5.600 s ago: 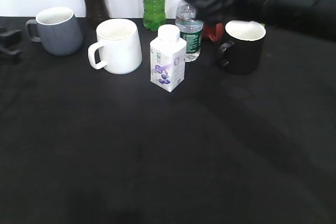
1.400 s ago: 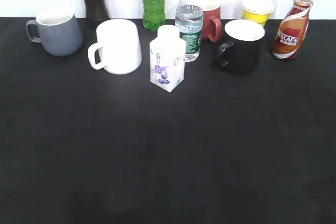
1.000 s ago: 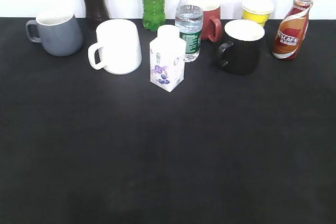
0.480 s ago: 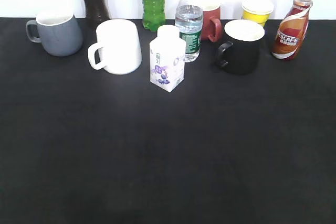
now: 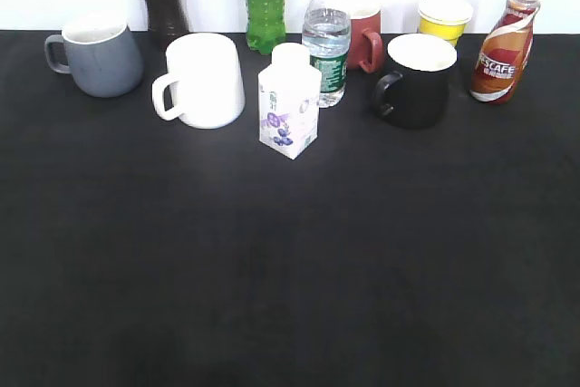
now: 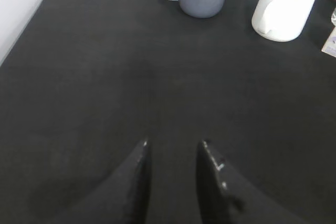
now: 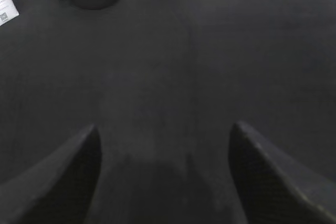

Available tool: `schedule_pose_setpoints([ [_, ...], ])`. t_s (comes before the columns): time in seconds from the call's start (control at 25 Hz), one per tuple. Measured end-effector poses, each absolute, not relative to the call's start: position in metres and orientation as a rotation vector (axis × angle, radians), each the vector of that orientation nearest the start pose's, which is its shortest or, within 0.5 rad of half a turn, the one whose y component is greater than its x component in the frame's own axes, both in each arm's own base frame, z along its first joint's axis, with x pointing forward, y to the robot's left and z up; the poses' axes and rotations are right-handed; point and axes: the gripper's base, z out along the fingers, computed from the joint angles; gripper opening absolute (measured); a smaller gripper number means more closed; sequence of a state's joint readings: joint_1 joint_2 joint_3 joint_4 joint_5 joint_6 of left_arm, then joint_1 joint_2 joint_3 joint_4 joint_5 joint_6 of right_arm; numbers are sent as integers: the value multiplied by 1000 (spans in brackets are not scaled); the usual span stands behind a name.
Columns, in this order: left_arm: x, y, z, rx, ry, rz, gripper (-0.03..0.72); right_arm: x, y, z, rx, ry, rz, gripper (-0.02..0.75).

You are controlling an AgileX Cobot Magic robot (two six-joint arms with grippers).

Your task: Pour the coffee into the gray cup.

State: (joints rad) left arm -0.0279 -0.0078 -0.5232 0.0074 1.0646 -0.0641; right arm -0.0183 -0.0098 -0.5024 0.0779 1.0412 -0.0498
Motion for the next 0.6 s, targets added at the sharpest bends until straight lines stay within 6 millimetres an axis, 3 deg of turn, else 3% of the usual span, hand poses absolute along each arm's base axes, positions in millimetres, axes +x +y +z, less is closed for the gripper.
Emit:
schedule_pose_setpoints([
  [0.6, -9, 1, 283, -37, 2017, -47, 229, -6, 6, 280, -35, 2010, 49, 588],
])
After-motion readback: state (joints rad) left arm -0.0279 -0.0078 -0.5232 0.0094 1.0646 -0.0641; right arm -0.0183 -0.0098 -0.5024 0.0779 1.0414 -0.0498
